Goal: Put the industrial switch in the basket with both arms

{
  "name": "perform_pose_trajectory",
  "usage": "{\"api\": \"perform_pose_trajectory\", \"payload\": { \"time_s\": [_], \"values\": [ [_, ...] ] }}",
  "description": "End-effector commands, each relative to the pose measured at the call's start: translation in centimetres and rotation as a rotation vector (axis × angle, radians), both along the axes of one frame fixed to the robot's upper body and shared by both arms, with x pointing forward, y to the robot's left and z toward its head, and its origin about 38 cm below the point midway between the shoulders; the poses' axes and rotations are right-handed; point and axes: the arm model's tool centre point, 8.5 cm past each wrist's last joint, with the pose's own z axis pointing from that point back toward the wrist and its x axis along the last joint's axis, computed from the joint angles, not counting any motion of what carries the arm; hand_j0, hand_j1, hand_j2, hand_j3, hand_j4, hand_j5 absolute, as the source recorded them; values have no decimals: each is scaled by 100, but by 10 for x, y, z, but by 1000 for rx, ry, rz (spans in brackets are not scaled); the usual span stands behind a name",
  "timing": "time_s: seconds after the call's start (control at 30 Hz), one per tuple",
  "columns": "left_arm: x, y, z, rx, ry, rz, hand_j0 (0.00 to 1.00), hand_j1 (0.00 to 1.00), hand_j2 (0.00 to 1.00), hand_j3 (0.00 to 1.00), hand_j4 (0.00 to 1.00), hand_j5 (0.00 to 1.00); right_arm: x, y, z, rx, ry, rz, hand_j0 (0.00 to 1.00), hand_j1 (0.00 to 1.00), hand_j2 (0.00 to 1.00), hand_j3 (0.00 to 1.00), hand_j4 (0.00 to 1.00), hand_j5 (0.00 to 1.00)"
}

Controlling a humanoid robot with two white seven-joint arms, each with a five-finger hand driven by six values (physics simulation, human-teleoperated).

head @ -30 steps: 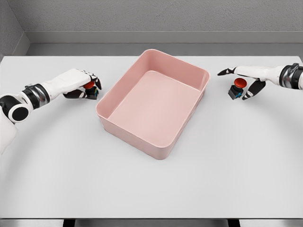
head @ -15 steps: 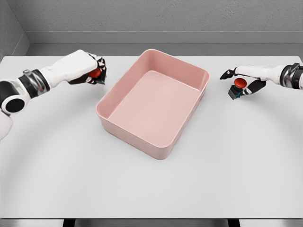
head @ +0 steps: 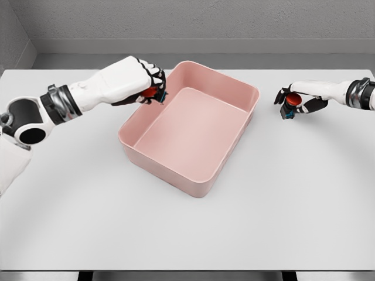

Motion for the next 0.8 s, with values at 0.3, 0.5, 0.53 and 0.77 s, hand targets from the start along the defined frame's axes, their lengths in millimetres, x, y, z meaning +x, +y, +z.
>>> {"api": "perform_pose_trajectory", "payload": {
  "time_s": [0.3,0.5,0.53,0.77],
  "values": [
    [-5,-58,-48,-12,113,-81,27,27,27,27,27,27,4,4,17,14,-40,37,48,48,48,48,48,48],
    [10,-72,-79,6,184,-39,27,27,27,27,27,27,6,6,33,2,-60,65,47,47,47,47,47,47],
    [8,-77,-83,11,192,-51,27,27,27,27,27,27,6,8,35,2,-64,68,47,47,47,47,47,47],
    [9,-81,-74,-1,169,-61,94,94,94,94,94,94,7,8,48,-13,-75,86,46,46,46,46,46,46]
  ]
}}
